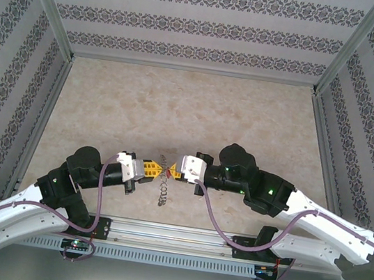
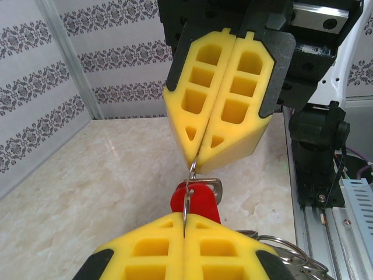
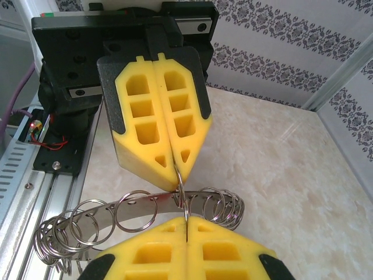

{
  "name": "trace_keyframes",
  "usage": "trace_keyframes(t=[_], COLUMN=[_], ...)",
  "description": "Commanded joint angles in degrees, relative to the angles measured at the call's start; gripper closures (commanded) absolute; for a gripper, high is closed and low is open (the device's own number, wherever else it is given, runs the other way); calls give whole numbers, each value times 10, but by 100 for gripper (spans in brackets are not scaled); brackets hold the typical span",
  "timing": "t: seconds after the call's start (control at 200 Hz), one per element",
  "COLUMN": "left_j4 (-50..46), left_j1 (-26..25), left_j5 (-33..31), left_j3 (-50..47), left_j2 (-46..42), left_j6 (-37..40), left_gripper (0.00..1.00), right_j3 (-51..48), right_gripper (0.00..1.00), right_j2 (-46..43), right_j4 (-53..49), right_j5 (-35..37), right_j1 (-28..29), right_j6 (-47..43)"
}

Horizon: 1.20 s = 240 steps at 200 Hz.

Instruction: Put the keys on the keyring

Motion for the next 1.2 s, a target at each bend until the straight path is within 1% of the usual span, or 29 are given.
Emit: trace_keyframes(t=[0.0,0.315,1.194], left_j4=[26,26,27], left_j1=[-9,-9,-9], left_j5=[2,2,3], left_j3=[1,0,-1], left_j2=[-7,-7,-10], left_j6=[9,9,6], left_gripper=[100,100,100], right_j3=[0,-2,1], right_gripper=[100,100,100], right_j2=[-2,1,10], right_j4=[10,16,25], right_j5=[-9,-17,-8], right_j1=[-1,-1,-3], right_j6=[11,14,10])
